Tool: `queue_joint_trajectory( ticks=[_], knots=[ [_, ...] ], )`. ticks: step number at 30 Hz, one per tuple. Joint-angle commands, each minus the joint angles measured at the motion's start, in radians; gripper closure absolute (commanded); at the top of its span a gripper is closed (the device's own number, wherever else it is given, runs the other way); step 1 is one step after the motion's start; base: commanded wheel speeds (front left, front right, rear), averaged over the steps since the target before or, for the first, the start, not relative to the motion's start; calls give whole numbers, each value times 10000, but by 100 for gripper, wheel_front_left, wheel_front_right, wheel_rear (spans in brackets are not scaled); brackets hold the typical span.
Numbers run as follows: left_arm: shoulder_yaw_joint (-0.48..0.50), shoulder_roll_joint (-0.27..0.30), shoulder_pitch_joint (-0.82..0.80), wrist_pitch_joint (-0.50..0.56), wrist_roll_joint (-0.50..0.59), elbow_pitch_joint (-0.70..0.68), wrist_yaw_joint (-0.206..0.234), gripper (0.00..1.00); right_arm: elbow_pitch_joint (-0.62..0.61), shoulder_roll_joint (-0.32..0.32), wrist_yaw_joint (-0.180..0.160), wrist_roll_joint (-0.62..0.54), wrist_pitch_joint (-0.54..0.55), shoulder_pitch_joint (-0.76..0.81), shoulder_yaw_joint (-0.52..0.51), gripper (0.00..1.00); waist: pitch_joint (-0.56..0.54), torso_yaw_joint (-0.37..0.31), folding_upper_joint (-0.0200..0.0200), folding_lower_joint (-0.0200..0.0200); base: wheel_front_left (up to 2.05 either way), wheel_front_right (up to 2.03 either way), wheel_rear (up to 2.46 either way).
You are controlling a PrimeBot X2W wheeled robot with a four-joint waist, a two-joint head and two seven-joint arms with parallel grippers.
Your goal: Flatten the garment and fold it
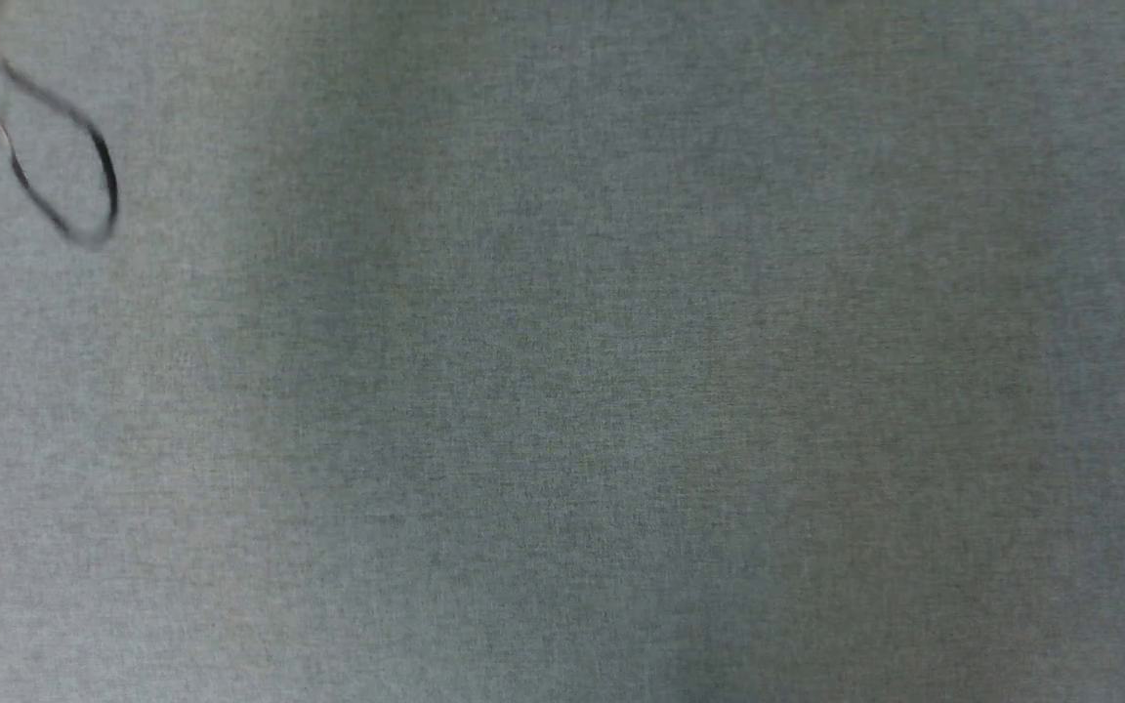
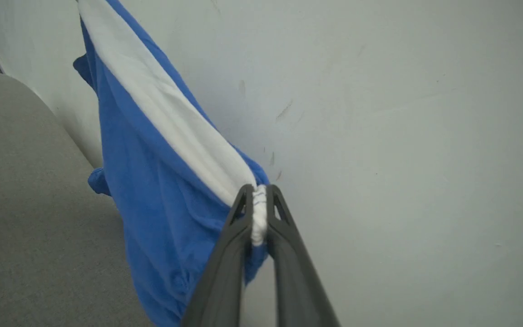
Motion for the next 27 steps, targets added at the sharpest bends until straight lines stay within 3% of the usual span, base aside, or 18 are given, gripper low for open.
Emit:
queue_joint_trajectory(
  ticks=[1, 6, 11, 12, 21, 27],
  knots=[
    [-9, 38, 191, -68, 70, 21, -4, 100, -1, 58, -21, 65, -82, 151, 21, 100, -202, -45, 0, -1, 0, 0, 0],
    [157, 224, 2468, -218, -167, -322, 54, 100, -287, 120, -21, 178, -491, 1608, 1110, 100, -807, -84, 0, -1, 0, 0, 0],
    [1218, 444, 6043, -237, -175, -1974, 459, 100, -1202, -320, -21, 301, -776, 3599, 1782, 100, -1718, 91, 0, -1, 0, 0, 0],
    [1218, 444, 6043, -237, -175, -1974, 459, 100, -1202, -320, -21, 301, -776, 3599, 1782, 100, -1718, 91, 0, -1, 0, 0, 0],
    [1963, 485, 11260, -239, 116, -3984, 1102, 100, -2409, -1062, -21, 203, -550, 6779, 2003, 100, -3269, 164, 0, -1, 0, 0, 0],
    [1966, 724, 13461, -233, -140, -4792, 1517, 100, -2997, -1417, -21, 186, -306, 8619, 2018, 100, -3996, 152, 0, -1, 0, 0, 0]
  ],
)
